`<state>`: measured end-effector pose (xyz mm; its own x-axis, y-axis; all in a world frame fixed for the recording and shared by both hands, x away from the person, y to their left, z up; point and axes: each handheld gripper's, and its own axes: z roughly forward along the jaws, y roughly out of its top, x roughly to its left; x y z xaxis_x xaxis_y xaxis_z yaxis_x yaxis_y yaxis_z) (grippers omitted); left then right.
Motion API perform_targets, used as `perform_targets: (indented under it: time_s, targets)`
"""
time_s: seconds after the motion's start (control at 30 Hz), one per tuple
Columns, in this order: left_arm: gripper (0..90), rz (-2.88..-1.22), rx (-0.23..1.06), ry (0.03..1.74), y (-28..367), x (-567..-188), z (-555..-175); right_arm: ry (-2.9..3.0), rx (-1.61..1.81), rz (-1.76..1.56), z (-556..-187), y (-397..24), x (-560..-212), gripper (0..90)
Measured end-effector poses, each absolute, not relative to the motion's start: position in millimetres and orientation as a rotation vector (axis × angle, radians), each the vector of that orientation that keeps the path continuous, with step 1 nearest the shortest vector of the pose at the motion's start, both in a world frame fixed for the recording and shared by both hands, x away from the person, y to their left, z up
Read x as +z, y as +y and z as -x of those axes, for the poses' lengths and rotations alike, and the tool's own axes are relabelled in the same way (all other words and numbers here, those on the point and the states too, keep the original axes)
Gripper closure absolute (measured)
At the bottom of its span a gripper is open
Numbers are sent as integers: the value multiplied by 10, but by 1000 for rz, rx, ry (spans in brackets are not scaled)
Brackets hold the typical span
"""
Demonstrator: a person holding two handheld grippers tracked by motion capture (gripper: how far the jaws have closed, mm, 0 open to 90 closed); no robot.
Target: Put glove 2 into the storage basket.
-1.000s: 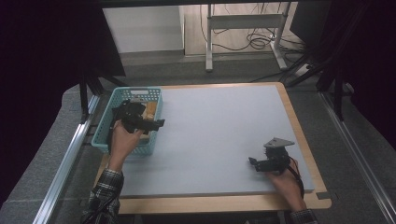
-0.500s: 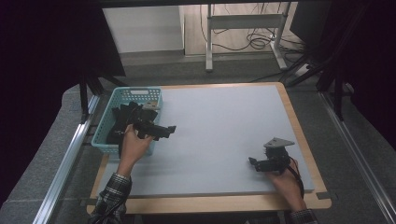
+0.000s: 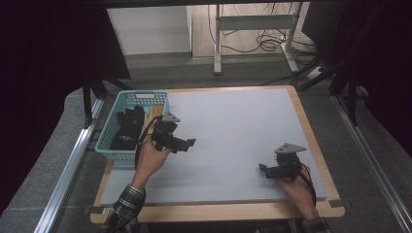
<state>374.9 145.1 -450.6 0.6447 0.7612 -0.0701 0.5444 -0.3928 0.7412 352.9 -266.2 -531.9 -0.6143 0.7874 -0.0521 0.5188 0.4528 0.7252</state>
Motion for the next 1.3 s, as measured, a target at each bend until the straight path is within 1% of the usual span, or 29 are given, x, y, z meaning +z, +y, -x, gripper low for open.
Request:
perform_targets:
  time_s: [0.37,0.63,0.97,1.17,1.3]
  targets:
    - [1,-2114,325,926,1157,-4568,-3649,2326,966,-1102,-3529,-2663,-5319,107]
    - [1,-2125,306,904,1033,-4734,-3596,2326,966,-1104,-3528,-2663,-5319,107]
    - [0,-2142,274,875,970,-4987,-3522,2326,966,-1105,-3527,-2663,-5319,107]
    - [0,-2141,247,863,1002,-5134,-3488,2326,967,-1104,-3527,-2662,-5319,107]
    - [0,-2154,255,883,1033,-5208,-3467,2325,966,-1104,-3528,-2663,-5320,107]
